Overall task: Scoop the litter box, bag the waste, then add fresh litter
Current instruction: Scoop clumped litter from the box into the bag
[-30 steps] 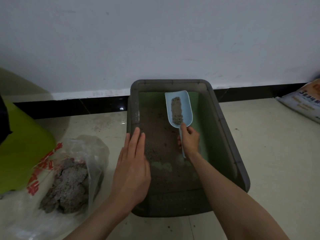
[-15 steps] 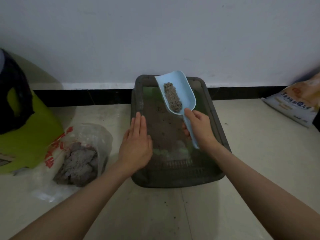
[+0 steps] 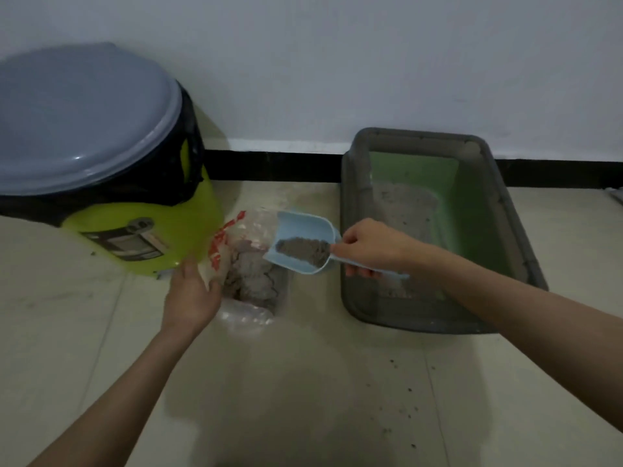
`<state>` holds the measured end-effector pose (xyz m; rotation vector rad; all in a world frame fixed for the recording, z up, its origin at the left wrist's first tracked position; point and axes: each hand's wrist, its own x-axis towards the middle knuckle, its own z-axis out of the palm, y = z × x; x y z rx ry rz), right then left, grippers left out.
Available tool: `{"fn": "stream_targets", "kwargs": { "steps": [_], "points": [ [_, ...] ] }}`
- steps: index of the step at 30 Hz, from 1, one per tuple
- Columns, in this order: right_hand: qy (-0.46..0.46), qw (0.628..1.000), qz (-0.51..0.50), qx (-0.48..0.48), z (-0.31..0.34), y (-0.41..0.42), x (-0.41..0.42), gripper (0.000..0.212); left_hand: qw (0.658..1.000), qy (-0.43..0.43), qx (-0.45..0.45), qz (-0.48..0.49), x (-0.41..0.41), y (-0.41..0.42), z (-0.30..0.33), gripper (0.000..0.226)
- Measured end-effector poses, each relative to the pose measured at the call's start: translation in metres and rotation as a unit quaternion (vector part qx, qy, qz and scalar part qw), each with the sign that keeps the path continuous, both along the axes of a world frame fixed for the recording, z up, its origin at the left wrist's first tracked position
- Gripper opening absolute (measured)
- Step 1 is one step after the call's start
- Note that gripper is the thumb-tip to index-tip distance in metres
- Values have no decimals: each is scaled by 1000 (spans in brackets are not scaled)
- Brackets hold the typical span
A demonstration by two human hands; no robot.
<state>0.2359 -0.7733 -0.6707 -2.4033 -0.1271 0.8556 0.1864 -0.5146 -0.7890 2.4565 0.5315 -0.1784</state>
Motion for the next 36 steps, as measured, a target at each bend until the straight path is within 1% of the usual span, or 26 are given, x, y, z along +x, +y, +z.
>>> {"fn": "stream_targets", "kwargs": {
  "steps": [1, 3, 6, 8, 11, 14, 15, 17, 19, 21, 23, 24, 26, 28, 30, 32, 34, 36],
  "points": [
    [-1, 999, 37, -38, 2, 13, 1, 37, 999, 30, -16, 4, -5, 6, -6, 65],
    [-8, 990, 99, -97, 6, 39, 3, 33, 998, 46, -35, -1, -11, 12, -14, 70],
    [-61, 965, 183, -181, 13, 68, 4, 17, 998, 55, -32, 11, -11, 11, -16, 69],
    [-100, 945, 220, -222, 17, 76, 3, 20, 998, 51, -33, 16, -9, 10, -16, 68],
    [-129, 934, 233, -238, 23, 73, 4, 13, 999, 44, -31, -2, -7, 8, -13, 67],
    [-151, 952, 177, -201, 31, 52, 8, 12, 999, 34, -28, -10, -8, 4, -6, 64],
    [-159, 959, 148, -183, 35, 41, 11, 15, 999, 28, -17, -13, -8, 2, -3, 63],
    [-156, 975, 75, -137, 44, 11, 17, 26, 999, 2, 12, -34, -6, -6, 6, 60],
    [-135, 989, -21, -57, 51, -23, 18, 31, 994, -47, 25, -92, -1, -21, 17, 55],
    [-122, 985, -117, 19, 54, -56, 15, 32, 981, -78, 33, -176, 7, -43, 27, 50],
    [-117, 973, -193, 54, 53, -87, 9, 33, 964, -81, 39, -248, 14, -71, 34, 51],
    [-119, 966, -223, 54, 53, -103, 6, 34, 958, -78, 34, -274, 18, -87, 37, 52],
    [-139, 958, -250, 14, 51, -133, 2, 38, 948, -72, 14, -311, 24, -118, 40, 55],
    [-144, 961, -222, -81, 46, -160, 6, 42, 939, -64, -5, -337, 30, -149, 41, 55],
    [-90, 967, -154, -182, 37, -177, 15, 38, 936, -54, -17, -346, 41, -177, 43, 57],
    [-24, 961, -77, -266, 28, -182, 25, 32, 945, -35, -20, -325, 54, -201, 43, 59],
    [5, 938, 7, -347, 19, -175, 35, 32, 958, -20, -23, -284, 65, -220, 40, 61],
    [12, 904, 86, -420, 9, -165, 42, 31, 967, -24, -25, -251, 71, -230, 36, 60]
  ]
}}
